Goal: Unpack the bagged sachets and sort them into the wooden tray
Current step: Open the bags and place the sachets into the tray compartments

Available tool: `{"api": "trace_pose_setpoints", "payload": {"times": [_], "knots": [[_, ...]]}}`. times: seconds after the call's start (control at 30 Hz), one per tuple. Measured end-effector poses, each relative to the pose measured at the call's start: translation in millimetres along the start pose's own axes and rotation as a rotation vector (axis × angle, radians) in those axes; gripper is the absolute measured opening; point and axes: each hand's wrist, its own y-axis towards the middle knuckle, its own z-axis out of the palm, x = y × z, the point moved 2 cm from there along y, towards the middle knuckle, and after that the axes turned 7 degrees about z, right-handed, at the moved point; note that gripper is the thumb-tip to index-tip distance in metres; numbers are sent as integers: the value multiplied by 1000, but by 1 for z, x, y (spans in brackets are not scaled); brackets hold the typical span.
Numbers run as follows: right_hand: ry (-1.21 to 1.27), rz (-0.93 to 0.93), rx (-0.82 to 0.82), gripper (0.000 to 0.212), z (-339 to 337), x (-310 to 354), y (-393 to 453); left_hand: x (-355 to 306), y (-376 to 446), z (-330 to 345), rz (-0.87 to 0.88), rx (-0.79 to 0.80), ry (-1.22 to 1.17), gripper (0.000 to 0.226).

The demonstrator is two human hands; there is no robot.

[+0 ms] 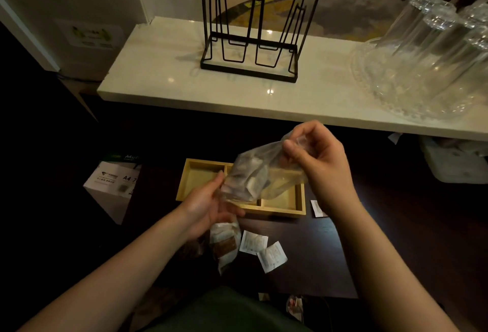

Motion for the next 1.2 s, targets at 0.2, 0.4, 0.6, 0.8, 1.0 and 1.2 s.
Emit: {"api": "trace_pose_setpoints", "payload": {"times": [0.2,0.4,0.6,0.8,1.0,1.2], "knots": [[-241,205,-150,8,-36,-53,18,-18,14,-18,437,-267,656,18],[-307,191,61,7,-9,-55,13,3,39,-11,280,-220,557,11],[-101,87,115,6,-5,-11,15,13,44,9,-169,-101,44,57],[-210,131,-42,5,-32,-28,20,-13,37,16,-6,-243,-43,43],[-422,320,-108,8,-52,-83,24,-58,26,8,554,-410,1223,39],[-417,346,-108,2,-55,-101,21,-66,17,18,769,-447,1410,36]]}}
